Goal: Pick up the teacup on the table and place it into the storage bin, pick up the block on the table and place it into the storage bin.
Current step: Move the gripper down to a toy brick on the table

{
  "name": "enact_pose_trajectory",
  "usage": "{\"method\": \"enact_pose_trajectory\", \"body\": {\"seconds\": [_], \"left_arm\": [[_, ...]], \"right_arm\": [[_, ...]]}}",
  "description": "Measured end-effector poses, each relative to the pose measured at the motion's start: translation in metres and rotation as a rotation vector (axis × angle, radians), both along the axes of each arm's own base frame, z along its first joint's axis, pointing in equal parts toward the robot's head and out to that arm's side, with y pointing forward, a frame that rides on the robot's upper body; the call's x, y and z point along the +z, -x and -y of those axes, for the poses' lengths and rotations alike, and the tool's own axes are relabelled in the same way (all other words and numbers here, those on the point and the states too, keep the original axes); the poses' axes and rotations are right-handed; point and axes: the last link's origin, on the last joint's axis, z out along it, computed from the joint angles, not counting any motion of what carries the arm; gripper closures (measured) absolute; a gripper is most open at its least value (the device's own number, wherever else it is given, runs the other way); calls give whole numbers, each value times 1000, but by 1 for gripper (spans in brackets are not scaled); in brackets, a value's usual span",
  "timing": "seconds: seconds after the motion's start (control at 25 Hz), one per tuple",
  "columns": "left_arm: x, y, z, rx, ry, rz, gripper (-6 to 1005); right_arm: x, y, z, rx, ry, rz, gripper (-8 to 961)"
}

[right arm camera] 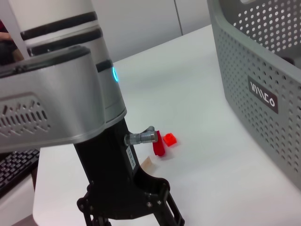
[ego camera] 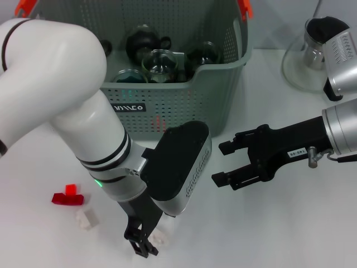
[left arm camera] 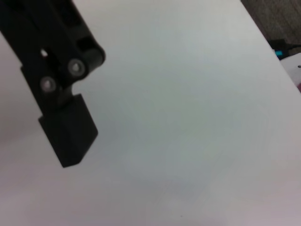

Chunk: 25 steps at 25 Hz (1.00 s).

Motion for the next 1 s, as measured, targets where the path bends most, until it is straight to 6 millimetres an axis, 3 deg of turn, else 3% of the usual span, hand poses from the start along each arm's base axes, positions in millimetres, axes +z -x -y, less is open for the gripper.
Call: {"method": "enact_pose_trajectory", "body": {"seconds": [0.6, 1.0], "left_arm": [[-5, 7, -1, -12, -9, -19, 427], [-5, 8, -1, -10, -12, -17, 426]], "right_arm": [[0, -2, 1, -8, -2, -2, 87], [0, -2, 1, -8, -5, -2, 88]]}}
